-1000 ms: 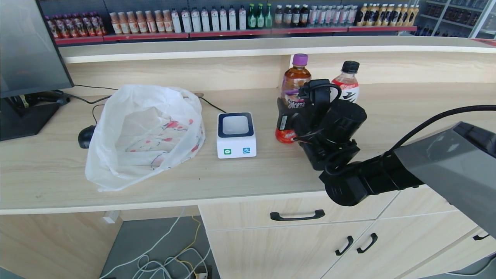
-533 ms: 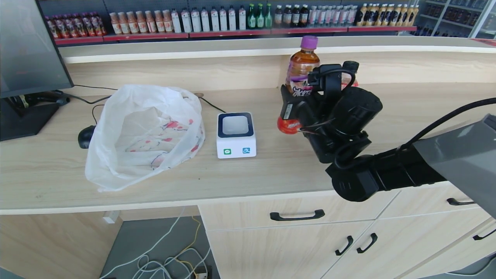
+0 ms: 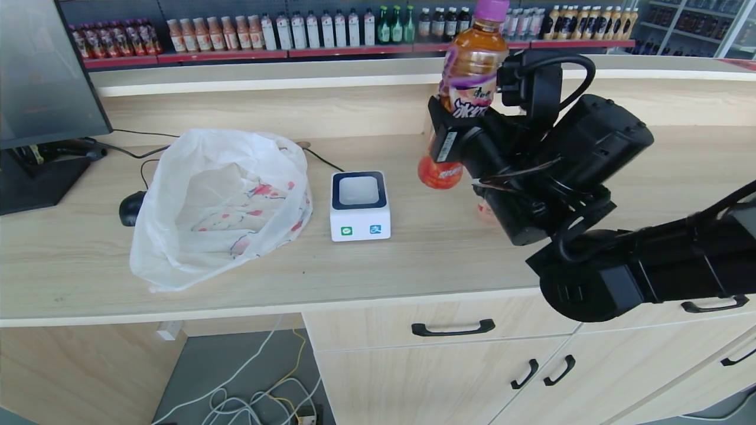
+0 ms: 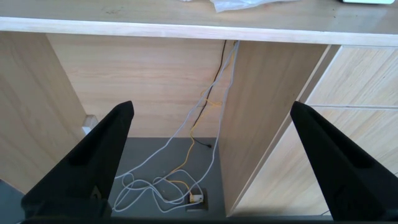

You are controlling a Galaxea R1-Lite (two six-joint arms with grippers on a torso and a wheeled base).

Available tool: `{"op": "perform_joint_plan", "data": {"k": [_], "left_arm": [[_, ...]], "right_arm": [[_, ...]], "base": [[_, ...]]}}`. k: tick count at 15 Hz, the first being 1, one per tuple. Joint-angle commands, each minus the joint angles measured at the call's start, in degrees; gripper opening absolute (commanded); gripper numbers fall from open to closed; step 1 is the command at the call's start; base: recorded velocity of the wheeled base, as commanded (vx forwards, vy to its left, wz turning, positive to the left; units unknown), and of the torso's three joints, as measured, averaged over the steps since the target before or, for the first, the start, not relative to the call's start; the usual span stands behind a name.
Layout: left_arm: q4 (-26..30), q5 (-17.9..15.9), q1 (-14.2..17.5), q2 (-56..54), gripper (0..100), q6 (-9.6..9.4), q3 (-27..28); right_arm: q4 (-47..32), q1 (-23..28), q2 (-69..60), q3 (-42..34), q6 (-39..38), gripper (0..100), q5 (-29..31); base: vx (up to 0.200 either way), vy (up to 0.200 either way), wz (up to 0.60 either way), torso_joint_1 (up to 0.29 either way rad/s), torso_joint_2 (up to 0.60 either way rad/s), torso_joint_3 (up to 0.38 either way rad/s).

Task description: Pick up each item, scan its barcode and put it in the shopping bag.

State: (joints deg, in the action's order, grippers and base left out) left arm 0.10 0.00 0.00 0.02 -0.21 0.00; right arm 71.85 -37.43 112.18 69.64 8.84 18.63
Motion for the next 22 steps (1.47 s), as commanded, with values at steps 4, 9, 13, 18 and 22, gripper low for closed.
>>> {"op": "perform_joint_plan", "data": {"k": [4, 9, 13, 18, 22], "left_arm": [[-0.01, 0.0, 0.0, 0.06, 100, 0.03, 0.0], [-0.01, 0.0, 0.0, -0.02, 100, 0.03, 0.0], [-0.01, 0.0, 0.0, 0.06, 100, 0.03, 0.0], [-0.01, 0.0, 0.0, -0.02, 100, 0.03, 0.0], [-0.01, 0.0, 0.0, 0.06, 100, 0.03, 0.0]], "right_arm": [[0.57, -4.15, -15.06, -17.97, 0.13, 0, 0.36], [6.37, -7.4, -19.37, -32.64, 0.92, 0, 2.29], [17.45, -8.01, -21.12, -45.39, 6.19, 0, 5.37], [17.97, -9.6, -30.44, -60.94, 13.4, 0, 5.63], [17.97, -14.25, -32.02, -63.67, 20.43, 0, 5.54]], "base": [[0.0, 0.0, 0.0, 0.0, 0.0, 0.0], [0.0, 0.0, 0.0, 0.0, 0.0, 0.0], [0.0, 0.0, 0.0, 0.0, 0.0, 0.0], [0.0, 0.0, 0.0, 0.0, 0.0, 0.0], [0.0, 0.0, 0.0, 0.0, 0.0, 0.0]]}}
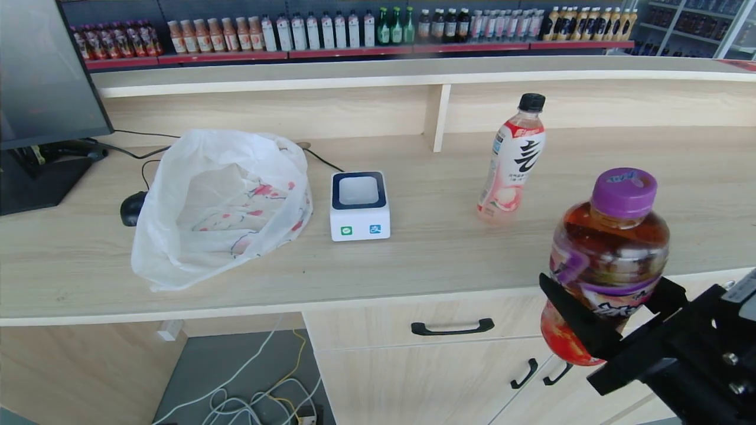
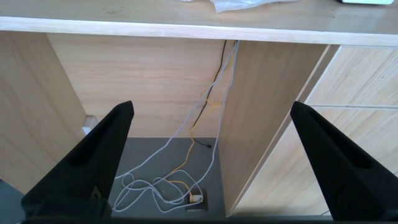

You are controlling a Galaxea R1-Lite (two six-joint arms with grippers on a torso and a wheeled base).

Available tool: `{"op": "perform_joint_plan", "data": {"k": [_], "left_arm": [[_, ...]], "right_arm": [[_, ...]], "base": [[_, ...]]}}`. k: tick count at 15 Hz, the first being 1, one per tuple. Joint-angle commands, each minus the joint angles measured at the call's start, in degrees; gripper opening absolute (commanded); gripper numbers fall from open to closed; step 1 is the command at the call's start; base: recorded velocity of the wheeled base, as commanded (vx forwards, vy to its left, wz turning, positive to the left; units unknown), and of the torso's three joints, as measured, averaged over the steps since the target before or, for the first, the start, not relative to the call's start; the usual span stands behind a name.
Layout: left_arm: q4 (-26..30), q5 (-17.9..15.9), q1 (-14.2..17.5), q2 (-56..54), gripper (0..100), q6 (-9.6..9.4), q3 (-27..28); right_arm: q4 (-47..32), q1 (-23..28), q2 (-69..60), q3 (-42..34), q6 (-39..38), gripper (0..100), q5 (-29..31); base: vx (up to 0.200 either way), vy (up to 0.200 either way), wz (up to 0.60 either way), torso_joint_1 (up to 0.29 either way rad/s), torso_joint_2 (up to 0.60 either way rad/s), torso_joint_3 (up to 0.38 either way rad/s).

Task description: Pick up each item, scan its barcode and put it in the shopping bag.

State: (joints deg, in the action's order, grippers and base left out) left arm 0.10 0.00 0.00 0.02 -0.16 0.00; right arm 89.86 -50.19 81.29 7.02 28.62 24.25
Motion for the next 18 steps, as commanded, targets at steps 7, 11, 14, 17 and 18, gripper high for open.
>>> {"op": "perform_joint_plan", "data": {"k": [7, 11, 14, 17, 18], "left_arm": [[-0.01, 0.0, 0.0, -0.02, 100, -0.02, 0.0], [-0.01, 0.0, 0.0, -0.02, 100, -0.02, 0.0], [-0.01, 0.0, 0.0, 0.06, 100, -0.02, 0.0], [-0.01, 0.0, 0.0, -0.02, 100, -0.02, 0.0], [-0.01, 0.0, 0.0, 0.06, 100, -0.02, 0.0]], "right_arm": [[-0.03, -10.54, 2.21, -0.78, 19.98, 0, -0.69], [0.06, -15.64, 4.85, 4.32, 23.14, 0, -0.52], [0.06, -19.6, 6.6, 7.66, 26.04, 0, -0.6], [0.06, -24.69, 11.79, 12.58, 28.33, 0, -0.52], [0.14, -24.69, 11.7, 12.31, 29.12, 0, -0.52]], "base": [[0.0, 0.0, 0.0, 0.0, 0.0, 0.0], [0.0, 0.0, 0.0, 0.0, 0.0, 0.0], [0.0, 0.0, 0.0, 0.0, 0.0, 0.0], [0.0, 0.0, 0.0, 0.0, 0.0, 0.0], [0.0, 0.0, 0.0, 0.0, 0.0, 0.0]]}}
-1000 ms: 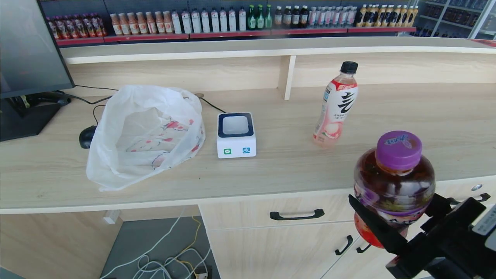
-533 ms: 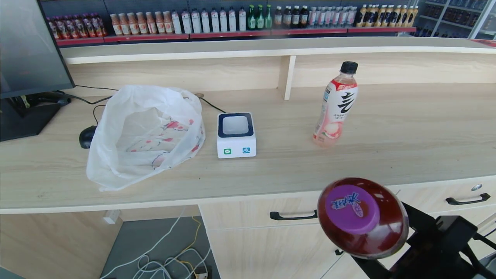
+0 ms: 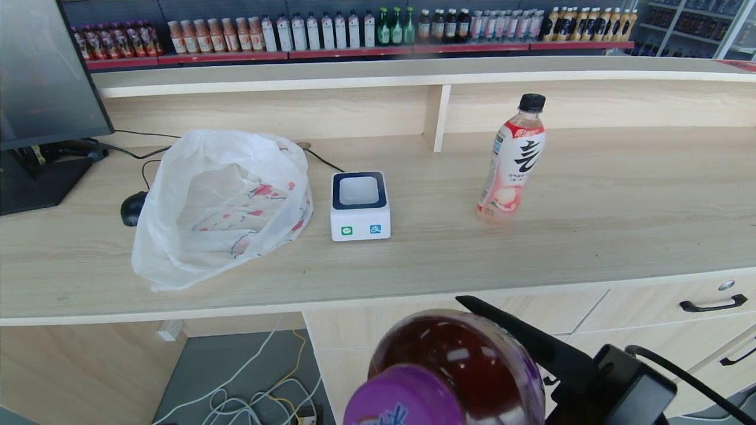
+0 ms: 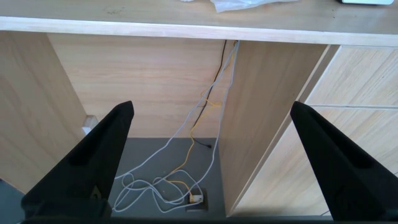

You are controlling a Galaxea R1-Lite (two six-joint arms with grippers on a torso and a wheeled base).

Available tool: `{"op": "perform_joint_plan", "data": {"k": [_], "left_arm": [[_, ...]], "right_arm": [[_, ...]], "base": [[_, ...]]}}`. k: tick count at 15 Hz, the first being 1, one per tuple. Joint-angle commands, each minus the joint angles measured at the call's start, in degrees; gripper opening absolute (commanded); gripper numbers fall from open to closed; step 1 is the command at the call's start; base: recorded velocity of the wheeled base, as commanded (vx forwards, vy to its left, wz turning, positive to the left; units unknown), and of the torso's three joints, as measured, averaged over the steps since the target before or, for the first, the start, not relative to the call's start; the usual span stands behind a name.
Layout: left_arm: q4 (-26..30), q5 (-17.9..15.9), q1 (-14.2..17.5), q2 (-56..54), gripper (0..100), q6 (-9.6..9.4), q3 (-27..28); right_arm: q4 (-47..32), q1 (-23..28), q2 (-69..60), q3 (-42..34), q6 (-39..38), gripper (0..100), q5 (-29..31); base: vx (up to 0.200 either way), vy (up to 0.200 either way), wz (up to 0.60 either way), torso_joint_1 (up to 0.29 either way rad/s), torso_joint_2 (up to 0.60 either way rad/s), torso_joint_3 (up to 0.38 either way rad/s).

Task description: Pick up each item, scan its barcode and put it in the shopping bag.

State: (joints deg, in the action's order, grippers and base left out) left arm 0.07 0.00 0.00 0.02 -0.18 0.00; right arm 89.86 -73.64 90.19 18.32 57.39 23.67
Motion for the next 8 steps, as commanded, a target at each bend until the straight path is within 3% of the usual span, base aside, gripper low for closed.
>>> {"op": "perform_joint_plan", "data": {"k": [1, 5, 6, 8], "left_arm": [[0.01, 0.0, 0.0, -0.02, 100, 0.01, 0.0], [0.01, 0.0, 0.0, -0.02, 100, -0.08, 0.0], [0.01, 0.0, 0.0, -0.02, 100, 0.01, 0.0], [0.01, 0.0, 0.0, -0.02, 100, 0.01, 0.0]], "right_arm": [[0.14, -1.33, 2.27, 0.93, 1.84, 0, 0.06], [0.14, -2.12, 1.4, 0.05, 7.82, 0, -0.21], [0.14, -2.12, 0.96, 0.13, 14.33, 0, -0.21], [0.14, -2.21, 0.52, 0.4, 19.95, 0, -0.47]], "base": [[0.0, 0.0, 0.0, 0.0, 0.0, 0.0], [0.0, 0.0, 0.0, 0.0, 0.0, 0.0], [0.0, 0.0, 0.0, 0.0, 0.0, 0.0], [0.0, 0.0, 0.0, 0.0, 0.0, 0.0]]}}
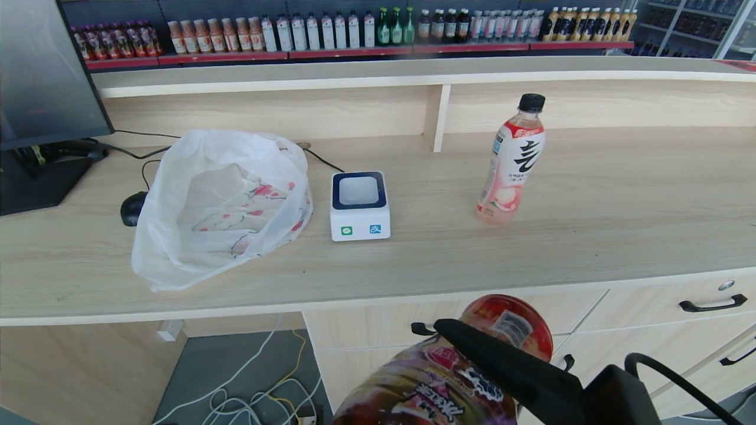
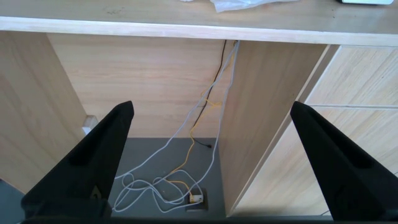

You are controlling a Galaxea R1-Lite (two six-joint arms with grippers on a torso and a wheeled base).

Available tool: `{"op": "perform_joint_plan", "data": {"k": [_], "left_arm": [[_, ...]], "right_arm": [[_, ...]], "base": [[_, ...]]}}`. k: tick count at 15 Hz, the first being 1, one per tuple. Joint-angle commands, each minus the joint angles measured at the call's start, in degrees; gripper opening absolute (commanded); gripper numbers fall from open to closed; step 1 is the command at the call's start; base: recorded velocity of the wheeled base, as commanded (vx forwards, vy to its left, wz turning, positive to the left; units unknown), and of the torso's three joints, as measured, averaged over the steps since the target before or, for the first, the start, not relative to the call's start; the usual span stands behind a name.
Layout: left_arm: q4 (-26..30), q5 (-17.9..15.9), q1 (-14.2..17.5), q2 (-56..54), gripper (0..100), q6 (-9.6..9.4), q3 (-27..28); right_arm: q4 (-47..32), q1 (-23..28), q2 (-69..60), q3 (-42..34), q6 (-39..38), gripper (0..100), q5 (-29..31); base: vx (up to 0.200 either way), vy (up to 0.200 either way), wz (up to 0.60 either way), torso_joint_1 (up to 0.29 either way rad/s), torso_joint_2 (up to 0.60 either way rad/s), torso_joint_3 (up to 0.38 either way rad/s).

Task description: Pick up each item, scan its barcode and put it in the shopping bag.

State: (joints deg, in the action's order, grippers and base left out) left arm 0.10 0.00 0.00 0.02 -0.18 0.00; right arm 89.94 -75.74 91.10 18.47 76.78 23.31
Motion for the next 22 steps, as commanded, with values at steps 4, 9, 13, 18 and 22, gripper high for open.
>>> {"op": "perform_joint_plan", "data": {"k": [4, 9, 13, 18, 22], "left_arm": [[-0.01, 0.0, 0.0, -0.02, 100, 0.01, 0.0], [-0.01, 0.0, 0.0, -0.02, 100, 0.01, 0.0], [-0.01, 0.0, 0.0, -0.02, 100, 0.01, 0.0], [-0.01, 0.0, 0.0, 0.06, 100, 0.01, 0.0], [-0.01, 0.0, 0.0, -0.02, 100, 0.01, 0.0]], "right_arm": [[0.06, -1.52, -1.1, 1.22, 11.38, 0, -0.37], [0.06, -2.83, -0.92, 2.89, 24.3, 0, -0.37], [0.06, -3.19, -0.22, 4.12, 28.34, 0, -0.37], [0.06, -3.19, 0.66, 5.17, 29.75, 0, -0.37], [0.06, -3.19, 0.66, 5.09, 29.66, 0, -0.37]], "base": [[0.0, 0.0, 0.0, 0.0, 0.0, 0.0], [0.0, 0.0, 0.0, 0.0, 0.0, 0.0], [0.0, 0.0, 0.0, 0.0, 0.0, 0.0], [0.0, 0.0, 0.0, 0.0, 0.0, 0.0], [0.0, 0.0, 0.0, 0.0, 0.0, 0.0]]}}
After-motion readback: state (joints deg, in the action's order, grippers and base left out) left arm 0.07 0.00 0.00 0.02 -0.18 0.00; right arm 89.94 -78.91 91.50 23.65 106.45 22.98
